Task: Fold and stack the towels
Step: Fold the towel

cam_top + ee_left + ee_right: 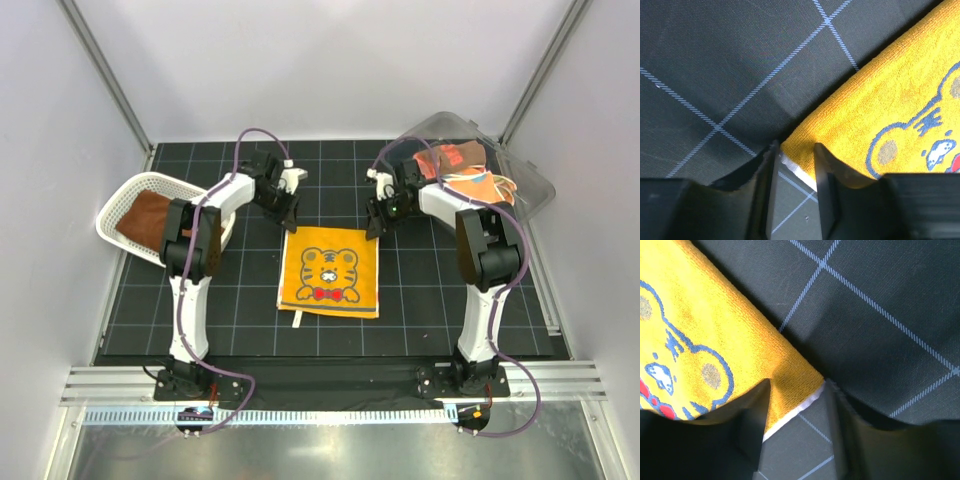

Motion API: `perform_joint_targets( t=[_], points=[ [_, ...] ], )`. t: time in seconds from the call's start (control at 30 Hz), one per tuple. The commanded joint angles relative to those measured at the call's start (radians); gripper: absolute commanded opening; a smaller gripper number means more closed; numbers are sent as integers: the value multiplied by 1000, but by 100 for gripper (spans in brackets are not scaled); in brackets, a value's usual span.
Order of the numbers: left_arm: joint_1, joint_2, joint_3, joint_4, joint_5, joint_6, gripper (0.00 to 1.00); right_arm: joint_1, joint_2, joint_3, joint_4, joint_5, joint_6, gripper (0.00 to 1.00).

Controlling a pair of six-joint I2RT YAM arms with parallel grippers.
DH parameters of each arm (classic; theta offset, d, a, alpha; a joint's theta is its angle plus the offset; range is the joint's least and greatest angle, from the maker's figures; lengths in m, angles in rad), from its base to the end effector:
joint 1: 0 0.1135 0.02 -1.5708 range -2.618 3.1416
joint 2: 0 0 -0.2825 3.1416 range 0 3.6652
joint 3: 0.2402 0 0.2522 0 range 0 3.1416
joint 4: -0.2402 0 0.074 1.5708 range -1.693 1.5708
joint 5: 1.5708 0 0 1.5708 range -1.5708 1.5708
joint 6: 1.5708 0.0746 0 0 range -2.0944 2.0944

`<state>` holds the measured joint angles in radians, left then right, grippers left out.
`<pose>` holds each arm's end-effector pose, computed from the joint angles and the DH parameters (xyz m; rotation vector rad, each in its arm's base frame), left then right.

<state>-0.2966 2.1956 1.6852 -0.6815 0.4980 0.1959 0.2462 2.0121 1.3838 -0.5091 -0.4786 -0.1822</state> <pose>0.4485 -0.1743 0.1457 0.7871 2.5905 -0.7129 0.4116 0.1388 0.1462 -0.7024 2.5594 0.6649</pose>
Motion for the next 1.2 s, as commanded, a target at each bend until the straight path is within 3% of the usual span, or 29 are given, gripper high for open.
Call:
perform_joint_targets(
  t=[0.0, 0.17, 0.33, 0.5, 0.8, 1.03, 1.17],
  points=[
    [7, 15, 24, -20, 14, 19, 34, -2, 11, 21, 12, -20, -10, 49],
    [5, 10, 31, -21, 11, 14, 1, -2, -15, 17, 18, -12, 1, 24],
    [5, -39, 25, -15, -50, 0, 0, -1, -84, 0, 32, 11, 18, 1],
    [8, -106, 15, -15, -59, -33, 0, 21, -174, -9, 44, 47, 41, 1],
    [7, -470, -45, 23, -119, -101, 0, 57, -487, -2, 57, 187, 135, 1],
    [2, -744, -169, -38, 51, -130, 0, 85, -719, -81, -65, 192, 155, 1],
    [-67, -885, -274, -43, 110, -217, 0, 104, -904, -184, -48, 131, 231, 1]
  ],
)
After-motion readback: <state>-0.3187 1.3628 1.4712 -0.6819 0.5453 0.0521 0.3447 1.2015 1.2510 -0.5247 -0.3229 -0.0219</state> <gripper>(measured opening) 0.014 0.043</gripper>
